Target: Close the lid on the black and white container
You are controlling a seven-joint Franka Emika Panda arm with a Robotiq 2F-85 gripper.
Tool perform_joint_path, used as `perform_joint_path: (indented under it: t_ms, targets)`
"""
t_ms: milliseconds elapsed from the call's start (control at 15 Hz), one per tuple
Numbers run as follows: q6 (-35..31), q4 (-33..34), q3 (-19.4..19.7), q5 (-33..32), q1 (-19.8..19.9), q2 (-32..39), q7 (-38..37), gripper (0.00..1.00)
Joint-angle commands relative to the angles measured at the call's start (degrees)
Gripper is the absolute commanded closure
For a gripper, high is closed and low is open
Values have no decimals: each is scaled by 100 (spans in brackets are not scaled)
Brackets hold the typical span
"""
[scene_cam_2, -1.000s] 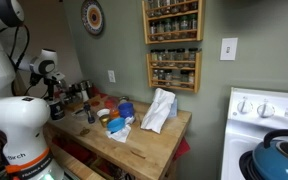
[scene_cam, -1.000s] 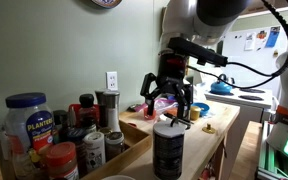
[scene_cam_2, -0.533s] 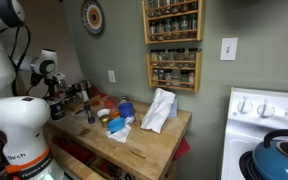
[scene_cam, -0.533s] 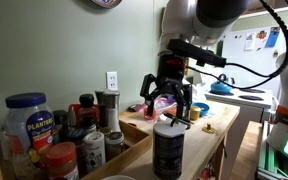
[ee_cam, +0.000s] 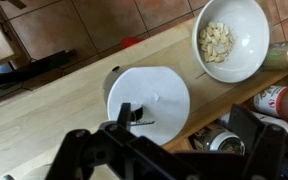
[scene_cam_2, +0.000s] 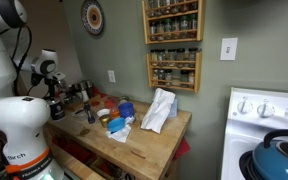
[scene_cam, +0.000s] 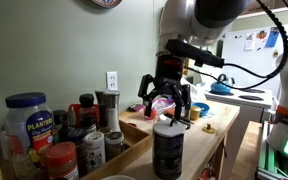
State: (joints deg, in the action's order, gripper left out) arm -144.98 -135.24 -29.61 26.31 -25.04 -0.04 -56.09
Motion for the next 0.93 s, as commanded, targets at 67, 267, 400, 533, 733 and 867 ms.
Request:
perform_joint_path:
  t_ms: [67,267,400,533,733,867]
  targets:
    - [-117,96,65,-118,-113,192,-61,0]
    - [-116,119,68,-130,-117,234,-60,0]
    - [-116,142,70,-140,-120,267,-62,0]
    - [-116,163,73,-155,-124,297,-70,0]
    - [-112,195,78,-195,-130,350,-82,0]
    - [-98,217,82,-234,-135,382,-84,0]
